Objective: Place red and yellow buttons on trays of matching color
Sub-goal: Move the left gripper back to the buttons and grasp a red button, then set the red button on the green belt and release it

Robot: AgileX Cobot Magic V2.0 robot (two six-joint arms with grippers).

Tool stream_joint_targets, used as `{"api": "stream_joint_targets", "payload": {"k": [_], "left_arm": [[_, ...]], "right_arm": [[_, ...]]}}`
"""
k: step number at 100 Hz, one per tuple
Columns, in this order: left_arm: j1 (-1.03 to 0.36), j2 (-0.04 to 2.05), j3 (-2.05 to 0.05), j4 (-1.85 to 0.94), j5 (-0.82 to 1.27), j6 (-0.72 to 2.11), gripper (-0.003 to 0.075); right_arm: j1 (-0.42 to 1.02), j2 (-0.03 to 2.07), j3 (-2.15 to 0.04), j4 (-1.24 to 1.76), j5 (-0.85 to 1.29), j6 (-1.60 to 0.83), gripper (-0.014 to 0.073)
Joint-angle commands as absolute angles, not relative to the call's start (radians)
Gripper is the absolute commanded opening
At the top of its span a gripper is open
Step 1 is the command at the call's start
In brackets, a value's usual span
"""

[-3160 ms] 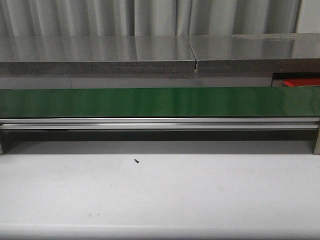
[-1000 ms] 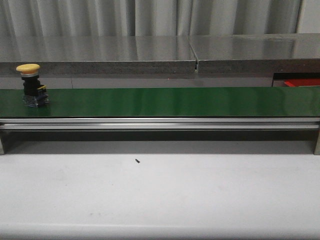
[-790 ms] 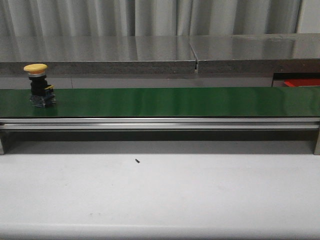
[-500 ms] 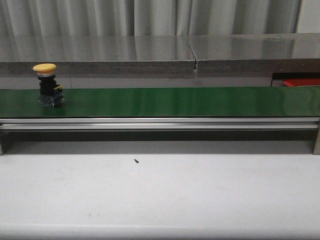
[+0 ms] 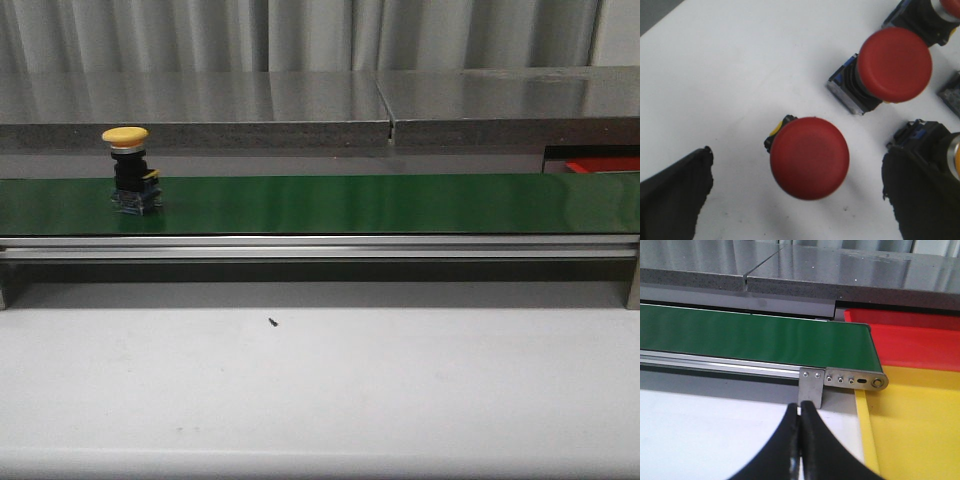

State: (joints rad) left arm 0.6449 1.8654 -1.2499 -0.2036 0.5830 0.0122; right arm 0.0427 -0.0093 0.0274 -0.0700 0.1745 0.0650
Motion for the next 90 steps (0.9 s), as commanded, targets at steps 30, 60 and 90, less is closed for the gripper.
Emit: {"api": "stream_joint_targets", "payload": {"k": [30, 60, 90], "left_arm": [[0.648, 1.854, -1.309, -0.218, 0.540, 0.000, 0.0500], [0.648, 1.854, -1.309, -0.220, 0.540, 0.000, 0.0143], [0.648, 1.791, -1.309, -0.261, 0.596, 0.000, 0.0029]], "right_arm": [[0.045, -0.027, 0.027, -0.080, 0.096, 0.060, -0.0067], [0.045, -0.027, 0.027, -0.080, 0.096, 0.060, -0.0067], [0.045, -0.027, 0.027, -0.080, 0.096, 0.060, -0.0067]]}}
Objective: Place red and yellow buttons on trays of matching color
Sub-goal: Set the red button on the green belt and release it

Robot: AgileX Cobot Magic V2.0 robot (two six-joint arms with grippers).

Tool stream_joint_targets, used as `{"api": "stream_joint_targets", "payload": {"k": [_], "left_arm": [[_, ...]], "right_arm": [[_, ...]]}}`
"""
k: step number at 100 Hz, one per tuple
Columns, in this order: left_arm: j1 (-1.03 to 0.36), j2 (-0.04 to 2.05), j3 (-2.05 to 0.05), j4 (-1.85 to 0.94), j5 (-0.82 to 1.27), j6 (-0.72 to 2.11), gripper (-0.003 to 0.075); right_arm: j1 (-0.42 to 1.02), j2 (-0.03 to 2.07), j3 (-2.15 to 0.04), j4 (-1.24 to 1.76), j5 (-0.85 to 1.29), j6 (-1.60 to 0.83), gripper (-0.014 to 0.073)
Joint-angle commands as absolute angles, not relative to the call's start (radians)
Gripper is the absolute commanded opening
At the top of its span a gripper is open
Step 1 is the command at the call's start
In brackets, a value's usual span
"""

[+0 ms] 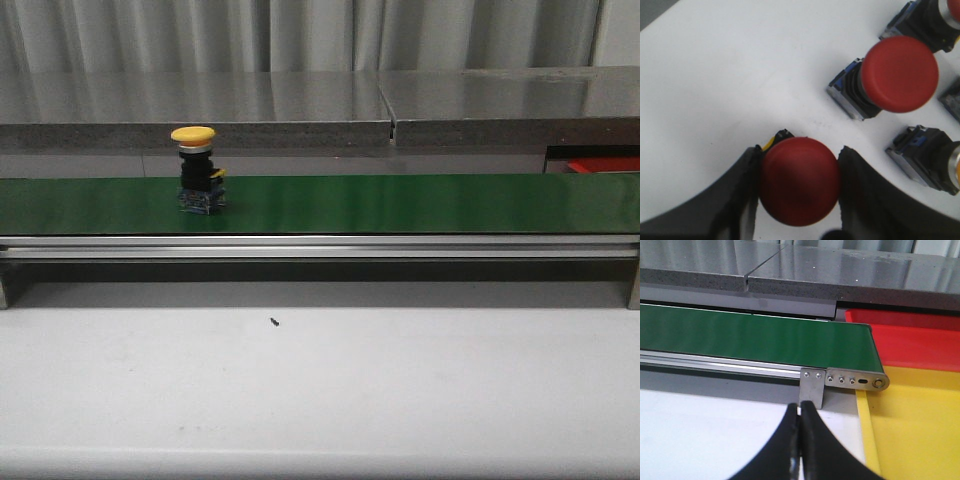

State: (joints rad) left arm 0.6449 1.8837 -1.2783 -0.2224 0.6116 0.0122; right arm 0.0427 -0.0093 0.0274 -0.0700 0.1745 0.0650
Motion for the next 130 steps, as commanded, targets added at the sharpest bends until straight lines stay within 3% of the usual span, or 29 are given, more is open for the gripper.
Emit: {"api": "stream_joint_targets", "payload": {"k": [1, 25, 46, 82, 130], "left_arm": [[0.648, 1.783, -1.309, -0.264, 0.599, 0.000, 0.0029], [0.610, 1.605, -1.309, -0.274, 0.638, 0.000, 0.0029], [0.463, 1.483, -1.319, -0.279, 0.642, 0.018, 0.0029], [0.204, 1.592, -1.413, -0.275, 0.682, 0.063, 0.0029], [0.152, 1.738, -1.453, -0.282, 0.681, 0.063, 0.0029]], "right_arm": [[0.045, -0.027, 0.027, -0.080, 0.096, 0.060, -0.0067], [0.045, -0.027, 0.027, -0.080, 0.096, 0.060, -0.0067], [0.045, -0.027, 0.027, -0.080, 0.096, 0.060, -0.0067], [0.045, -0.027, 0.027, -0.080, 0.096, 0.060, -0.0067], [0.045, -0.027, 0.027, -0.080, 0.096, 0.060, -0.0067]]}}
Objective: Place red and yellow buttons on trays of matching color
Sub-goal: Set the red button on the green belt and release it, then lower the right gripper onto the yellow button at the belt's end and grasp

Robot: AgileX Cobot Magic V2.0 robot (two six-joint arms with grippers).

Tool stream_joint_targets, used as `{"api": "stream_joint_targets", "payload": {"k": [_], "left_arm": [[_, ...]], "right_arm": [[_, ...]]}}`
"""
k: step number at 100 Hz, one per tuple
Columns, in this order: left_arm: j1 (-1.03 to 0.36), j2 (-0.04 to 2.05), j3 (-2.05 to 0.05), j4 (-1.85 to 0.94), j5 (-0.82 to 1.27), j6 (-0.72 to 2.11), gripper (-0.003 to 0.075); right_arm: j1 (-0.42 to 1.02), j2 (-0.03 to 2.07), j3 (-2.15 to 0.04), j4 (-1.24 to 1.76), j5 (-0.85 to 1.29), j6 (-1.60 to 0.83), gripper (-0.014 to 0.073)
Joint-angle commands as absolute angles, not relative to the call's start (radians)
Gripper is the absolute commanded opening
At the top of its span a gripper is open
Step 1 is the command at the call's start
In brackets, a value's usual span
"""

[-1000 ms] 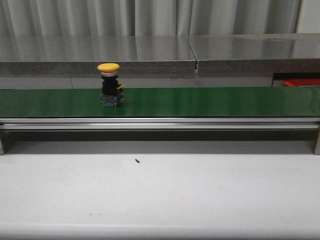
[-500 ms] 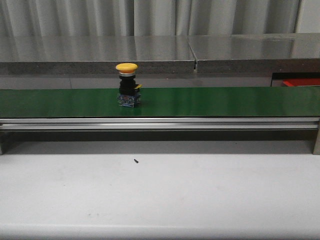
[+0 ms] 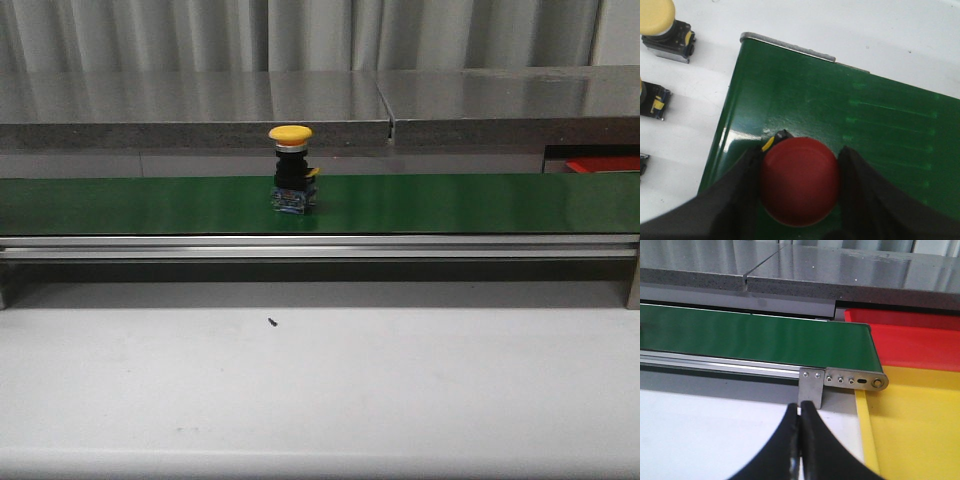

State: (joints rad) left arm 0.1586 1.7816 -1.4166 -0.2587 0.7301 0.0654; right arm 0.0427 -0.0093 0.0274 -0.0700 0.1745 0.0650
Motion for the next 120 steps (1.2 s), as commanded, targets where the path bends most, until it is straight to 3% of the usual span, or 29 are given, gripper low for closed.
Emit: {"api": "stream_joint_targets", "payload": {"k": [1, 19, 28, 40, 52, 62, 86, 120], "left_arm": [[0.152, 1.738, -1.453, -0.282, 0.681, 0.063, 0.0031], [0.152, 1.751, -1.455, -0.280, 0.690, 0.063, 0.0043], [0.152, 1.758, -1.455, -0.280, 0.702, 0.063, 0.0106], [0.152, 1.762, -1.455, -0.280, 0.713, 0.063, 0.0286], [0.152, 1.762, -1.473, -0.280, 0.729, 0.063, 0.0552], [0.152, 1.762, -1.517, -0.282, 0.755, 0.063, 0.0676], [0.116, 1.722, -1.661, -0.287, 0.839, 0.108, 0.0680], [-0.059, 1.434, -1.549, -0.254, 0.674, 0.113, 0.0680]], "right_arm": [[0.045, -0.027, 0.027, -0.080, 0.096, 0.060, -0.0067], [0.045, -0.027, 0.027, -0.080, 0.096, 0.060, -0.0067], [0.045, -0.027, 0.027, -0.080, 0.096, 0.060, -0.0067], [0.045, -0.027, 0.027, -0.080, 0.096, 0.060, -0.0067], [0.045, -0.027, 0.027, -0.080, 0.096, 0.060, -0.0067], [0.045, -0.027, 0.027, -0.080, 0.096, 0.060, -0.0067], [0.045, -0.027, 0.027, -0.080, 0.096, 0.060, -0.0067], [0.045, -0.027, 0.027, -0.080, 0.096, 0.060, -0.0067]]}}
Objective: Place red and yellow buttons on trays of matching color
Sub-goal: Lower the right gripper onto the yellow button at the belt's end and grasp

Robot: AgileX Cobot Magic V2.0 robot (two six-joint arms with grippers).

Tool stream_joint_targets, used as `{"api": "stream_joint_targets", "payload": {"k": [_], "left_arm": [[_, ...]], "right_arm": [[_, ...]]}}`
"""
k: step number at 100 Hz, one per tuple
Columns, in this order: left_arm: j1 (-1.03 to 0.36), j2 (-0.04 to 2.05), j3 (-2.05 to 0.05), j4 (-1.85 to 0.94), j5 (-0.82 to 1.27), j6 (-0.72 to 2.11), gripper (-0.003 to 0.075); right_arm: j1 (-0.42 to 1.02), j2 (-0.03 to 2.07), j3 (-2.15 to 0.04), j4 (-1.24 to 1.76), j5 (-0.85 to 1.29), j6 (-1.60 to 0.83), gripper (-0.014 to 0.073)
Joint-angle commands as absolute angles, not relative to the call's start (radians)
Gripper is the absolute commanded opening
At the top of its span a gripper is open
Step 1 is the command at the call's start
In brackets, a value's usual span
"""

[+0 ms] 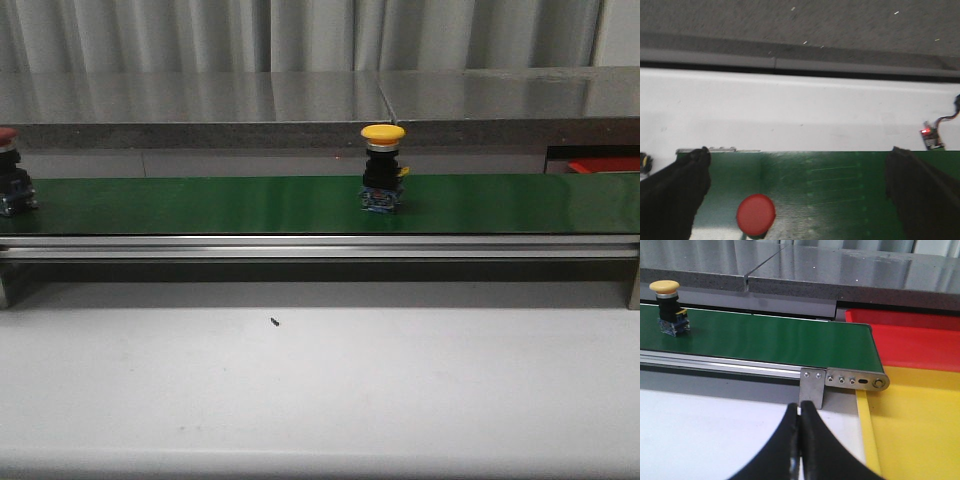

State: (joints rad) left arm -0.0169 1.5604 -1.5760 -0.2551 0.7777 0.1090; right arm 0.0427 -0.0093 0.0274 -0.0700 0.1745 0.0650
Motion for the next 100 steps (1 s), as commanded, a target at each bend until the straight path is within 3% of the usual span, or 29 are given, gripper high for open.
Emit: {"api": "stream_joint_targets", "payload": {"k": [1, 48, 60, 74, 93, 100], "left_arm": [[-0.063, 1.418, -1.535, -0.252, 0.669, 0.113, 0.0680], [-0.105, 0.798, -0.846, -0.233, 0.407, 0.113, 0.0680], [-0.105, 0.636, -0.699, -0.246, 0.402, 0.108, 0.0636], [-0.105, 0.472, -0.573, -0.258, 0.402, 0.108, 0.0473], [-0.105, 0.336, -0.495, -0.258, 0.395, 0.108, 0.0089], [-0.105, 0.323, -0.485, -0.258, 0.385, 0.108, -0.0018]], "right_arm": [[0.045, -0.027, 0.027, -0.080, 0.096, 0.060, -0.0067], [0.045, -0.027, 0.027, -0.080, 0.096, 0.060, -0.0067], [0.045, -0.027, 0.027, -0.080, 0.095, 0.060, -0.0067], [0.045, -0.027, 0.027, -0.080, 0.045, 0.060, -0.0067], [0.045, -0.021, -0.038, -0.008, 0.040, 0.060, -0.0067], [0.045, 0.008, -0.089, 0.048, 0.088, 0.060, -0.0067]]}}
